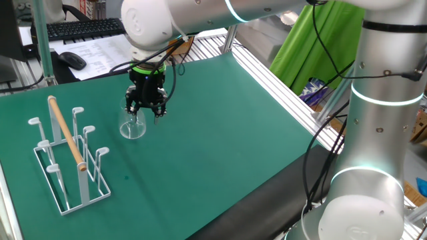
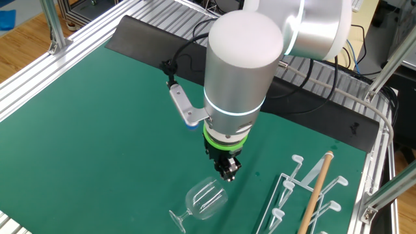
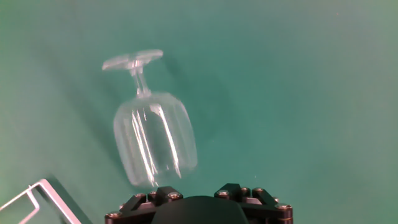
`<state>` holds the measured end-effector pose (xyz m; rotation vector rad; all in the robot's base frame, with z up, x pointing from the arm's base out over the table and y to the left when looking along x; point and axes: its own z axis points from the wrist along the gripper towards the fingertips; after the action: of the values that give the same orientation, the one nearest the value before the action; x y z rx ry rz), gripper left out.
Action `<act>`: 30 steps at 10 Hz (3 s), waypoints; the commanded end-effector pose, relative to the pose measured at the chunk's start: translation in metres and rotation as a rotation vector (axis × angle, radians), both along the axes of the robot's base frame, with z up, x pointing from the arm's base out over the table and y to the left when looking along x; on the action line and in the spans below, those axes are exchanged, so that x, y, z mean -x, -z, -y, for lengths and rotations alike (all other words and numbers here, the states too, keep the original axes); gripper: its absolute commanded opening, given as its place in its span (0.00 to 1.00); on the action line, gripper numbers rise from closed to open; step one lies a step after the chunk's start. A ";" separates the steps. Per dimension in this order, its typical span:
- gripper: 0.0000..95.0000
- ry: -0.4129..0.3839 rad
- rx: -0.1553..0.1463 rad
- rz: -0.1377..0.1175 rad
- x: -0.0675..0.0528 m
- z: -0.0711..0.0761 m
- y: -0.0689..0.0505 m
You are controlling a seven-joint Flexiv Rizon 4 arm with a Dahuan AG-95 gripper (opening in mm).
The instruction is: Put the cup on the cup rack
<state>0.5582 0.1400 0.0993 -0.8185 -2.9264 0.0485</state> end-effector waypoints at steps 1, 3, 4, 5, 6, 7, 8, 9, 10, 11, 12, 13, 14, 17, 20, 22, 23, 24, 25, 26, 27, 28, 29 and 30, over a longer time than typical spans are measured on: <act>0.60 0.002 0.000 0.001 -0.004 0.002 -0.004; 0.60 0.014 -0.013 0.004 -0.021 0.008 -0.012; 0.60 0.014 -0.015 0.010 -0.023 0.009 -0.012; 0.60 0.014 -0.012 0.016 -0.023 0.009 -0.012; 0.60 0.018 -0.016 0.032 -0.023 0.009 -0.013; 0.60 0.026 -0.023 0.043 -0.024 0.009 -0.013; 0.60 0.032 -0.029 0.051 -0.026 0.011 -0.014; 0.60 0.035 -0.027 0.062 -0.027 0.011 -0.014; 0.60 0.047 -0.027 0.083 -0.027 0.012 -0.013; 0.60 0.066 -0.028 0.117 -0.025 0.011 -0.012; 0.60 0.081 -0.031 0.136 -0.024 0.010 -0.011; 0.60 0.093 -0.034 0.147 -0.023 0.010 -0.010; 0.60 0.106 -0.037 0.159 -0.021 0.009 -0.009; 0.60 0.130 -0.041 0.186 -0.019 0.008 -0.008; 0.60 0.115 -0.032 0.160 -0.019 0.008 -0.008; 0.60 0.101 -0.021 0.135 -0.019 0.008 -0.008; 0.60 0.096 -0.020 0.128 -0.019 0.008 -0.008; 0.60 0.080 -0.013 0.100 -0.019 0.008 -0.008; 0.60 0.074 -0.009 0.098 -0.019 0.008 -0.008; 0.60 0.075 -0.010 0.098 -0.019 0.008 -0.008; 0.60 0.077 -0.010 0.098 -0.019 0.008 -0.008; 0.60 0.079 -0.011 0.097 -0.019 0.008 -0.008; 0.60 0.083 -0.011 0.096 -0.019 0.008 -0.008; 0.60 0.084 -0.012 0.096 -0.019 0.008 -0.008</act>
<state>0.5772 0.1319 0.1078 -0.9667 -2.9731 -0.0162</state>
